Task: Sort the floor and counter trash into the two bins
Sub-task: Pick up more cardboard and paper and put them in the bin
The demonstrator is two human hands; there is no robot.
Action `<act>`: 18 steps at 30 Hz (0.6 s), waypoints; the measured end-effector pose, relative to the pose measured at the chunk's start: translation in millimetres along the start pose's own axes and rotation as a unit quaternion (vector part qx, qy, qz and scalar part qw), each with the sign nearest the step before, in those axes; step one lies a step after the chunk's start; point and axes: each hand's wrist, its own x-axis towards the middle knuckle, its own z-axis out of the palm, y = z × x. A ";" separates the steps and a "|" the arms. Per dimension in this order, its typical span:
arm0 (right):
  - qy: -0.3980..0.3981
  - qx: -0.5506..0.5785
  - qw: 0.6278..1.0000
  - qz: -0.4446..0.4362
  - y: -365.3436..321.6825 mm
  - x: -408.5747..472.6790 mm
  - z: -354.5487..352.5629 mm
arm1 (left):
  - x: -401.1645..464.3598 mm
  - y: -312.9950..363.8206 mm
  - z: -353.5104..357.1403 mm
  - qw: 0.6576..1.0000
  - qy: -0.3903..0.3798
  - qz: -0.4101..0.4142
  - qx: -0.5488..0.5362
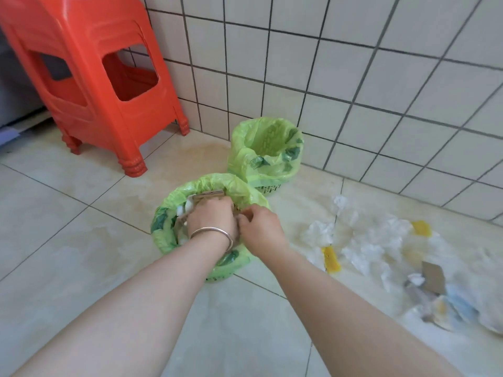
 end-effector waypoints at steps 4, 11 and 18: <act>0.057 0.023 0.998 0.015 19.7 -39.9 -46.4 | -37.3 50.4 -21.1 0.997 -0.017 0.063 -0.038; 0.123 0.096 0.985 0.077 81.9 -90.3 -128.6 | -92.5 157.1 -12.1 0.980 -0.065 0.181 -0.049; 0.225 0.114 0.957 0.143 168.8 -156.4 -257.3 | -161.2 313.7 -4.5 0.946 -0.112 0.285 -0.107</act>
